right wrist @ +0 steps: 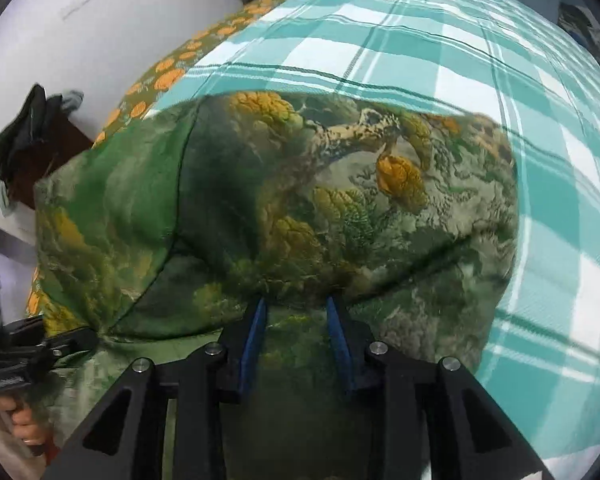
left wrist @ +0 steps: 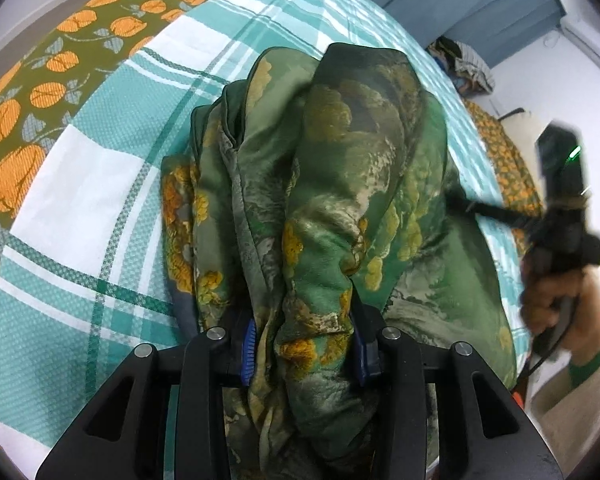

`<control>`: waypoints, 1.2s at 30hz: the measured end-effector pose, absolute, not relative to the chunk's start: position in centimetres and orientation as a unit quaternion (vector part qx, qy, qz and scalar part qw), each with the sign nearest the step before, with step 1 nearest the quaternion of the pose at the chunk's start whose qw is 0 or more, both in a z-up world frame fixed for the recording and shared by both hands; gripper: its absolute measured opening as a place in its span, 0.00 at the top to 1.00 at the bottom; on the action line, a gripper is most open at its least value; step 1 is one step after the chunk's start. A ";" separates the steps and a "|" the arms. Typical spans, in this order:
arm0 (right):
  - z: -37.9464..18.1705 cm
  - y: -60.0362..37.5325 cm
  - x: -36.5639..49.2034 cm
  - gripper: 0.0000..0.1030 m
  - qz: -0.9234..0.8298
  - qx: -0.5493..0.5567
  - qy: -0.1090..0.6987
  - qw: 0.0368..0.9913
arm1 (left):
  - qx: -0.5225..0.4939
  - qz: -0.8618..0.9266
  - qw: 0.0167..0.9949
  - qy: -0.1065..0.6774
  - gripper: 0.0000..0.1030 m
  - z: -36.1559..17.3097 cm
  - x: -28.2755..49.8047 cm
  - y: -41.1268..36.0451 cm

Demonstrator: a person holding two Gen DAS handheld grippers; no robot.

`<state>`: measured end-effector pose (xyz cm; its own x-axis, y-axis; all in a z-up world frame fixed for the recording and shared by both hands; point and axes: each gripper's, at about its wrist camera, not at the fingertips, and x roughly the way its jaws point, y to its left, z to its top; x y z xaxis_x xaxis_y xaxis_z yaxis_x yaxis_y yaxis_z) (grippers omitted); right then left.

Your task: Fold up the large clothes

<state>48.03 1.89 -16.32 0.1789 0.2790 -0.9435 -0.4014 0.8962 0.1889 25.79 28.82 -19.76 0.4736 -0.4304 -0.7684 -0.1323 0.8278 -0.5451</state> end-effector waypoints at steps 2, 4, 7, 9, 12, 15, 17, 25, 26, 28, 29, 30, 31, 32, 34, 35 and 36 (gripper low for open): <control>-13.3 2.9 48.6 0.66 0.246 -0.033 0.570 0.783 | -0.285 -0.095 0.812 0.501 0.62 -20.0 25.6 28.9; -11.5 4.1 49.3 0.65 0.264 -0.006 0.544 0.797 | -0.287 -0.095 0.811 0.500 0.62 -20.1 25.5 29.2; -13.2 6.7 50.5 0.65 0.258 0.012 0.553 0.792 | -0.283 -0.089 0.811 0.504 0.62 -19.9 25.4 29.1; -17.6 7.7 50.6 0.65 0.227 -0.010 0.600 0.767 | -0.276 -0.081 0.812 0.507 0.62 -19.9 25.7 28.6; -19.0 8.4 50.1 0.65 0.220 -0.036 0.600 0.768 | -0.264 -0.074 0.816 0.509 0.62 -19.8 25.8 28.0; -16.7 7.5 48.8 0.65 0.228 -0.023 0.588 0.776 | -0.265 -0.078 0.817 0.507 0.62 -19.6 25.7 28.0; -15.1 6.5 47.0 0.65 0.252 -0.018 0.574 0.779 | -0.266 -0.078 0.816 0.508 0.61 -19.7 25.6 28.1; -10.2 -1.8 30.8 0.65 0.273 0.005 0.481 0.833 | -0.262 -0.073 0.816 0.510 0.61 -19.5 25.8 27.8; -10.8 -2.4 29.4 0.65 0.263 0.004 0.481 0.837 | -0.262 -0.073 0.815 0.511 0.61 -19.5 26.0 27.7; -12.7 -3.1 28.5 0.65 0.250 0.008 0.483 0.839 | -0.252 -0.070 0.817 0.514 0.59 -19.3 26.2 27.3; -13.7 -3.1 28.6 0.65 0.247 0.001 0.489 0.837 | -0.246 -0.067 0.819 0.515 0.59 -19.3 26.3 27.1; -14.8 -2.6 28.9 0.65 0.245 -0.014 0.493 0.835 | -0.239 -0.062 0.820 0.516 0.59 -19.2 26.3 26.8; -15.1 -2.4 29.0 0.65 0.246 -0.023 0.492 0.835 | -0.233 -0.057 0.822 0.517 0.59 -19.1 26.4 26.6; -15.4 -2.0 29.1 0.65 0.247 -0.035 0.490 0.835 | -0.233 -0.054 0.822 0.517 0.59 -19.1 26.4 26.7; -15.9 -1.6 29.2 0.65 0.249 -0.043 0.491 0.834 | -0.236 -0.051 0.822 0.517 0.59 -19.2 26.3 26.7; -16.1 -1.6 29.2 0.65 0.249 -0.039 0.492 0.833 | -0.236 -0.050 0.822 0.516 0.59 -19.3 26.3 26.8; -16.2 -1.6 29.3 0.65 0.251 -0.035 0.492 0.833 | -0.235 -0.050 0.822 0.516 0.59 -19.3 26.4 26.9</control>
<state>29.33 -1.64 -16.20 0.3900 0.3830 -0.8374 -0.4523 0.8718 0.1880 26.36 26.85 -19.27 0.4614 -0.3254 -0.8253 -0.1597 0.8846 -0.4381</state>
